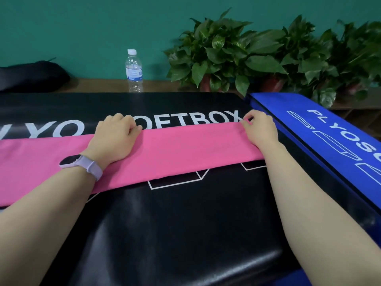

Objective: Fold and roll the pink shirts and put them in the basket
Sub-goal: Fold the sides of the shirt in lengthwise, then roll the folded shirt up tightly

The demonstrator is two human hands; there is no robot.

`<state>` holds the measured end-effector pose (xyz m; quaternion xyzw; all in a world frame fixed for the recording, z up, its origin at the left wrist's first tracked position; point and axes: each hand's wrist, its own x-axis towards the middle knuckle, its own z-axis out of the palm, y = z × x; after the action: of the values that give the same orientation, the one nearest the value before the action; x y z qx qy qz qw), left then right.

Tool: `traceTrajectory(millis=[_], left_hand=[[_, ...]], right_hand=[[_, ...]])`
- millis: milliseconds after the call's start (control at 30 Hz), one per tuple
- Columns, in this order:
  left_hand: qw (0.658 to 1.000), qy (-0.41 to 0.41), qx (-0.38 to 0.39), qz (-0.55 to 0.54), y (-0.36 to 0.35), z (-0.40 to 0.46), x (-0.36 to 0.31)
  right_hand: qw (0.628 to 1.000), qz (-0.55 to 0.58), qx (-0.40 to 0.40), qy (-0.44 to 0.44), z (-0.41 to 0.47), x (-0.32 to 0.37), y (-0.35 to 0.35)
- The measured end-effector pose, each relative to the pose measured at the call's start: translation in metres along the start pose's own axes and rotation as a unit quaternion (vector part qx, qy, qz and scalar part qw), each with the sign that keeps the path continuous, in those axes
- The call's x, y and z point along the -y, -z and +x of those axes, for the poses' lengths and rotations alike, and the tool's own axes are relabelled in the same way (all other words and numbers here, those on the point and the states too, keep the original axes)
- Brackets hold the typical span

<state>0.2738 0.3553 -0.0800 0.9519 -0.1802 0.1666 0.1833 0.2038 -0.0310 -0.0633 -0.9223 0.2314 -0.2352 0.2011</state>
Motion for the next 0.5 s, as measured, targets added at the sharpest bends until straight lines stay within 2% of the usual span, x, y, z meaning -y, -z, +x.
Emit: traceTrajectory(millis=[100, 200, 300, 333, 367, 433, 500], left_hand=[[0.995, 0.097, 0.001, 0.016, 0.007, 0.0, 0.001], [0.987, 0.142, 0.007, 0.069, 0.006, 0.0, -0.004], [0.986, 0.139, -0.006, 0.093, 0.008, -0.001, -0.014], [0.988, 0.127, -0.023, 0.089, 0.013, -0.001, -0.018], [0.99, 0.101, -0.049, 0.084, 0.019, -0.001, -0.025], [0.991, 0.029, -0.088, 0.093, 0.029, -0.007, -0.044], [0.993, -0.015, -0.046, 0.105, 0.029, -0.024, -0.065]], right_hand=[[0.999, -0.03, -0.014, -0.015, -0.004, 0.0, -0.004], [0.996, -0.087, -0.017, -0.032, -0.009, 0.008, 0.009], [0.991, -0.108, -0.057, 0.046, -0.026, 0.049, 0.019], [0.991, -0.081, -0.033, 0.105, -0.039, 0.073, 0.016], [0.983, -0.046, 0.028, 0.173, -0.054, 0.1, 0.009], [0.941, 0.009, 0.196, 0.275, -0.09, 0.148, -0.013], [0.903, 0.024, 0.277, 0.328, -0.115, 0.17, -0.032]])
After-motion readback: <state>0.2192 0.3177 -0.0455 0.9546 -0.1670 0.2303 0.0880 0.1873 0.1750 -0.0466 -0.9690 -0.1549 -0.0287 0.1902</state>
